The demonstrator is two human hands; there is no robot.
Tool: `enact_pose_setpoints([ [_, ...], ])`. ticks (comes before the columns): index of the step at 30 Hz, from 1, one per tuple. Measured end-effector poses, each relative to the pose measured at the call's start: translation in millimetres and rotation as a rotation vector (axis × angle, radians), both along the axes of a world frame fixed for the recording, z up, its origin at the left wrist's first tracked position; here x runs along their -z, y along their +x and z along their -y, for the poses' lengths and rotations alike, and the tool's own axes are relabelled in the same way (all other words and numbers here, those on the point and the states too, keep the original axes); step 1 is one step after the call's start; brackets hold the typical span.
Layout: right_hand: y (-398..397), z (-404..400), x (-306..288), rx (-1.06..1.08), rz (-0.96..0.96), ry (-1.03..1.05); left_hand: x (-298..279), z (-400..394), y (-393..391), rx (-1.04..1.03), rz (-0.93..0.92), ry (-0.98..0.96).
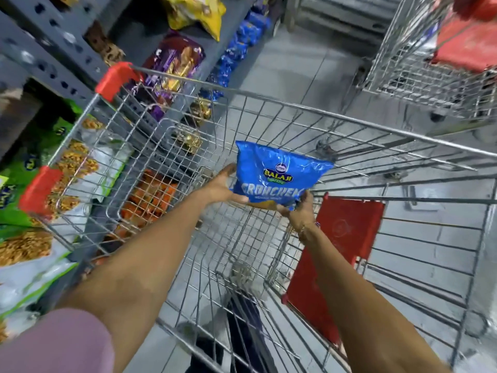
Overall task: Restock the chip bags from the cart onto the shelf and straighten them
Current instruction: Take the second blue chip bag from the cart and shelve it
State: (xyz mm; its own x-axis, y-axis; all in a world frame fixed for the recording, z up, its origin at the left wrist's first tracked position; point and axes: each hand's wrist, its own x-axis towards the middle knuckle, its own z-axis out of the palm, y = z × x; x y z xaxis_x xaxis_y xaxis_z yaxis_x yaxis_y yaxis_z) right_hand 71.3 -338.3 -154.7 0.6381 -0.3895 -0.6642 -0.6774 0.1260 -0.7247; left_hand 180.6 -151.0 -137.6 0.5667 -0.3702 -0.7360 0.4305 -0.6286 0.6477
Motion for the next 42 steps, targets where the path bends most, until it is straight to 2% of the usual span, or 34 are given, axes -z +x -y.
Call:
enact_pose_setpoints([
  [4,1,6,9,0.055,0.027,-0.082,-2,2,-2,-0.065,0.066,-0.051],
  [8,3,-8,-12,-0.04,0.137,-0.186,-18,-27,-12,-0.22,0.139,-0.12],
  [10,8,-19,-31,-0.147,0.183,-0.239,-43,-45,-17,-0.248,0.165,-0.119],
  [14,26,-46,-81,-0.278,0.277,-0.156,-103,-92,-17,-0.276,0.272,-0.074],
  [20,60,-94,-191,-0.433,0.527,-0.026,-232,-161,-19,-0.309,0.555,-0.049],
  [28,83,-164,-417,-0.547,0.94,-0.024,-436,-232,-60,-0.491,0.972,-0.18],
  [34,80,-214,-546,-0.582,1.165,-0.021,-555,-272,-88,-0.588,1.244,-0.126],
  [38,88,-250,-612,-0.572,1.244,0.049,-614,-298,-100,-0.716,1.361,-0.064],
  [42,110,-291,-657,-0.591,1.279,0.09,-659,-321,-109,-0.816,1.35,-0.024],
])
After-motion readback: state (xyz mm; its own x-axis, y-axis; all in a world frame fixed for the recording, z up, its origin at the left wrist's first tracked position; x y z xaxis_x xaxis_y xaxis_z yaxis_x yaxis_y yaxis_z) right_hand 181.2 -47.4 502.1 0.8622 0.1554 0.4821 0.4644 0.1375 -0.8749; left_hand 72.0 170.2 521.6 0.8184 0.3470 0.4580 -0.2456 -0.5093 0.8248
